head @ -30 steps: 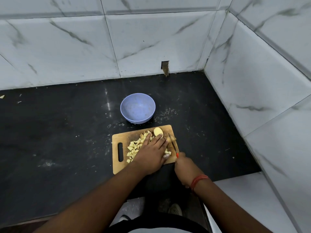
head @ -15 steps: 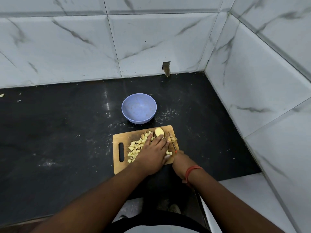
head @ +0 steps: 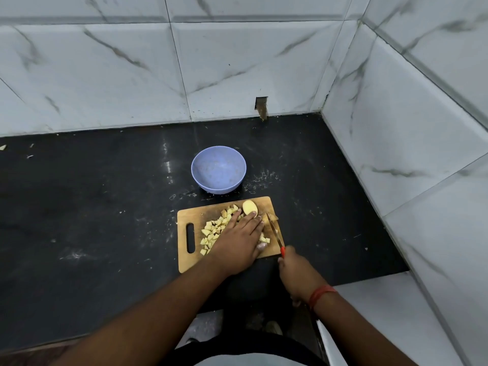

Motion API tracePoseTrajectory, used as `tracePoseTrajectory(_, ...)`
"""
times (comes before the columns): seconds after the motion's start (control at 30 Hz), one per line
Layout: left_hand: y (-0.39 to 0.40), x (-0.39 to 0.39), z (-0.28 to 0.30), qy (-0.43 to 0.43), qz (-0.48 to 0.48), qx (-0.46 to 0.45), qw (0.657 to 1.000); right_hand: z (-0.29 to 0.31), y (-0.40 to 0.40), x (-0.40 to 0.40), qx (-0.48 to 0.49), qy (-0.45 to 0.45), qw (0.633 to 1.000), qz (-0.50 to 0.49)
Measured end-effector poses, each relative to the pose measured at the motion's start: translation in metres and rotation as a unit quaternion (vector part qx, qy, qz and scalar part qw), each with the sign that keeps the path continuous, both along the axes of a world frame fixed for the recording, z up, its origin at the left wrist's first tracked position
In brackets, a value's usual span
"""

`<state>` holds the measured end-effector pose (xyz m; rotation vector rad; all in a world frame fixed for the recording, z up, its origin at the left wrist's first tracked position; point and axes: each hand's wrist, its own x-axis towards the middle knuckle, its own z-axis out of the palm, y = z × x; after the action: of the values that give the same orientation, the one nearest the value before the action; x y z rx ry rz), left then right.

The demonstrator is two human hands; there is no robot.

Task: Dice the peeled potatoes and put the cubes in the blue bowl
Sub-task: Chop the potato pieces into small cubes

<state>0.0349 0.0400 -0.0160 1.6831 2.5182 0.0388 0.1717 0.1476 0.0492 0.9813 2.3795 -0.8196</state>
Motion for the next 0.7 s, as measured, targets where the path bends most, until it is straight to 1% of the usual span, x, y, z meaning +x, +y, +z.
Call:
tracePoseTrajectory(0.2,-0.002,-0.002,-0.001,-0.007,0.007,0.035,0.999,-0.001,0.002,-0.015,-0.011,-0.009,1.0,-0.006)
tracePoseTrajectory(0.33,-0.002,-0.004,-0.001,0.008,0.001,0.047,0.999,-0.005,0.0,-0.017,-0.003,-0.02,1.0,-0.017)
tracePoseTrajectory(0.43,-0.001,-0.004,-0.001,0.023,-0.007,0.045,0.999,-0.009,-0.004,-0.02,-0.015,-0.045,0.998,-0.031)
tracePoseTrajectory(0.63,0.0,-0.004,0.001,0.025,-0.006,0.044,0.999,-0.012,-0.011,-0.037,0.002,-0.124,0.99,-0.066)
tracePoseTrajectory(0.7,0.001,-0.004,0.001,0.03,-0.003,0.042,0.999,-0.009,-0.009,-0.042,-0.017,-0.122,0.989,-0.079)
